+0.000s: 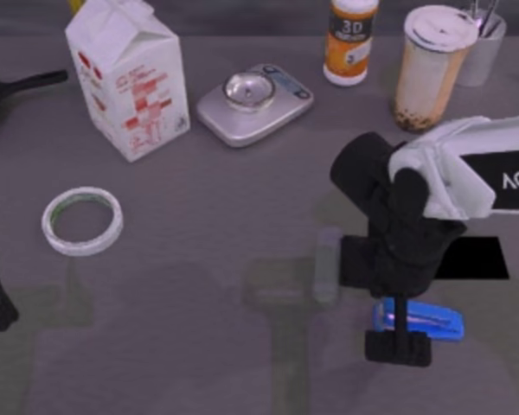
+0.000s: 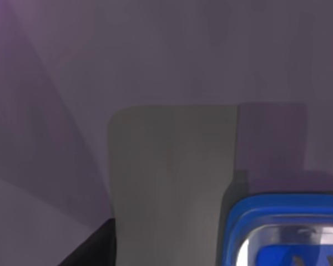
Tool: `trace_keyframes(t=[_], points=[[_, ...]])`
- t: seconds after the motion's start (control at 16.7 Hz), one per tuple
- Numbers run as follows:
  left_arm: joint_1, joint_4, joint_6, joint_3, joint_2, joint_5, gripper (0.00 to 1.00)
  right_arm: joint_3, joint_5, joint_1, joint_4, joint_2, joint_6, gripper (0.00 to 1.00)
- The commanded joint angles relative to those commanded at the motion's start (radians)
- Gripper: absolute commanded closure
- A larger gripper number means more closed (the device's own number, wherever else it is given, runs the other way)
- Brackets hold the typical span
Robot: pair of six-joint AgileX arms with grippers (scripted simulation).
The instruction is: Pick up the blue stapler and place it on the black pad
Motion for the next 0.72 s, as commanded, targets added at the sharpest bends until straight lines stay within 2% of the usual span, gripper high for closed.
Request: trace_keyframes(t=[0.06,0.72], points=[[0.000,0.000,0.000,0.000,0.000,0.000,0.00,0.000,0.000,0.000,0.000,0.000,0.000,0.00],[0.000,0.000,0.000,0.000,0.000,0.000,0.00,0.000,0.000,0.000,0.000,0.000,0.000,0.83]])
